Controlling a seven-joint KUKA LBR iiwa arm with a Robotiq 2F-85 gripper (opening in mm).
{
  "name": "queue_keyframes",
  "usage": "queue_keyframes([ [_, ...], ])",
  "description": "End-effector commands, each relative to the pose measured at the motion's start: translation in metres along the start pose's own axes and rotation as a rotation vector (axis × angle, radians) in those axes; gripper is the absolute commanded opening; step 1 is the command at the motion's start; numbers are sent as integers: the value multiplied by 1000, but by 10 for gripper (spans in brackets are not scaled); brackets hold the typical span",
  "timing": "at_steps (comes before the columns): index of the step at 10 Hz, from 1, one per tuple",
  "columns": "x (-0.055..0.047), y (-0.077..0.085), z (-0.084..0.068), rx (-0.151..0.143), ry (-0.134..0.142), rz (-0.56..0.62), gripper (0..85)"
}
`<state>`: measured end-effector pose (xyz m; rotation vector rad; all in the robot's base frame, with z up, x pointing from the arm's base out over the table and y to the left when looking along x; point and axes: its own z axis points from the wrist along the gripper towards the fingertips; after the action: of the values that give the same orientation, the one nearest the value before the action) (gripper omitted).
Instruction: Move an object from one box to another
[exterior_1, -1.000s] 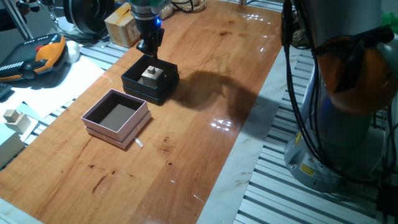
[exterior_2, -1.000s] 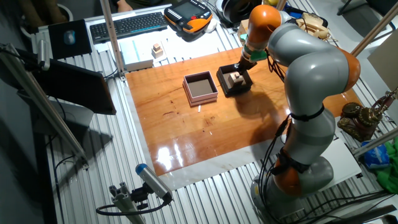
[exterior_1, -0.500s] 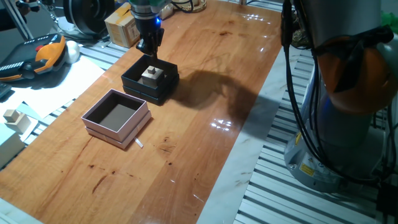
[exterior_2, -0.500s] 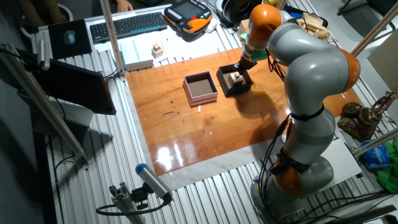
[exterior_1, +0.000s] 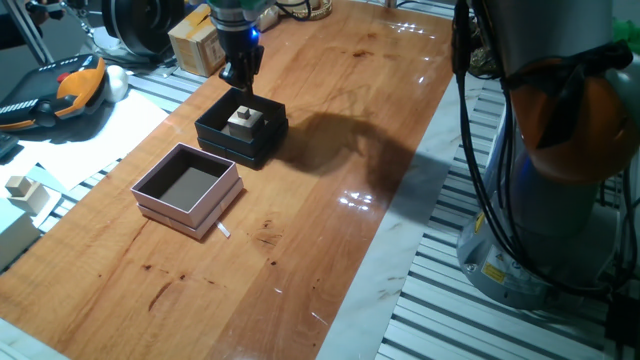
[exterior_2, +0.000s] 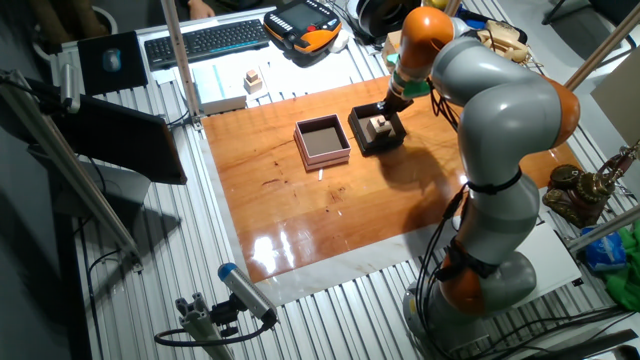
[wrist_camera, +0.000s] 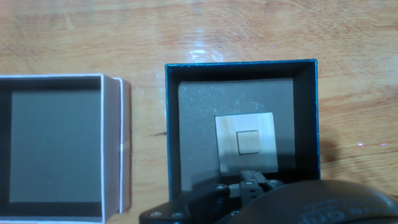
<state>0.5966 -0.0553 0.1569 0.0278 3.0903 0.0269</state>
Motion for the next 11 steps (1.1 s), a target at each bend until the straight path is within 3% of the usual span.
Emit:
queue_keyframes([
  [1, 0, -1, 0, 0, 2, -4, 0],
  [6, 0, -1, 0, -28, 11, -37, 0],
  [9, 0, -1, 0, -6, 32, -10, 0],
  [11, 0, -1, 0, 28, 9, -22, 0],
])
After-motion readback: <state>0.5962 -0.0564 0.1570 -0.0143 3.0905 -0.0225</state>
